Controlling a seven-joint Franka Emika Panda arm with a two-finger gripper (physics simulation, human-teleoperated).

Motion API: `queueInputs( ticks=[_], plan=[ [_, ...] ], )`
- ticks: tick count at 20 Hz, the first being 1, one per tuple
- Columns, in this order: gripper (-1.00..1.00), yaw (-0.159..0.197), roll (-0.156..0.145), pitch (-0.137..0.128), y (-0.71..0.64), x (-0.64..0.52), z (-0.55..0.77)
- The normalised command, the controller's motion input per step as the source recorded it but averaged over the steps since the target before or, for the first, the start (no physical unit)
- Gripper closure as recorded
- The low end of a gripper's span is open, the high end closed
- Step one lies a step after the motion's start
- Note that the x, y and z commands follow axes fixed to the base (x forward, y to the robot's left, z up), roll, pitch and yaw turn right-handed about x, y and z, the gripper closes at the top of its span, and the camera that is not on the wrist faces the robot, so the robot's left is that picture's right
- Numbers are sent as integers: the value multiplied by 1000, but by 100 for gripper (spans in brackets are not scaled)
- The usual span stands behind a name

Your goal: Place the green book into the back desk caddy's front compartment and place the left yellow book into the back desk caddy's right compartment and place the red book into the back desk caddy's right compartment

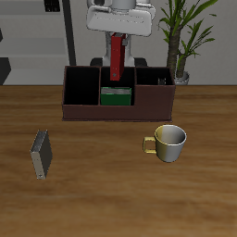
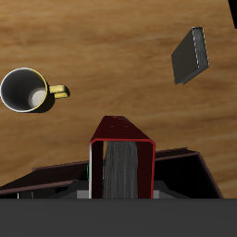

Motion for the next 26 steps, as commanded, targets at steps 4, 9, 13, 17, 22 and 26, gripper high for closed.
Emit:
queueInputs(
  ticks=[4, 9, 13, 17, 22, 26],
  plan=[
    [100, 28, -21, -1, 156, -300, -101],
    [100, 50, -6, 8, 192, -482, 11],
    [100, 46, -2, -28, 199, -436, 73],
    [100, 72, 97, -38, 222, -416, 29],
    [100, 45, 73, 2, 211, -338, -101],
    [100, 14, 23, 17, 163, -149, -91]
  ],
)
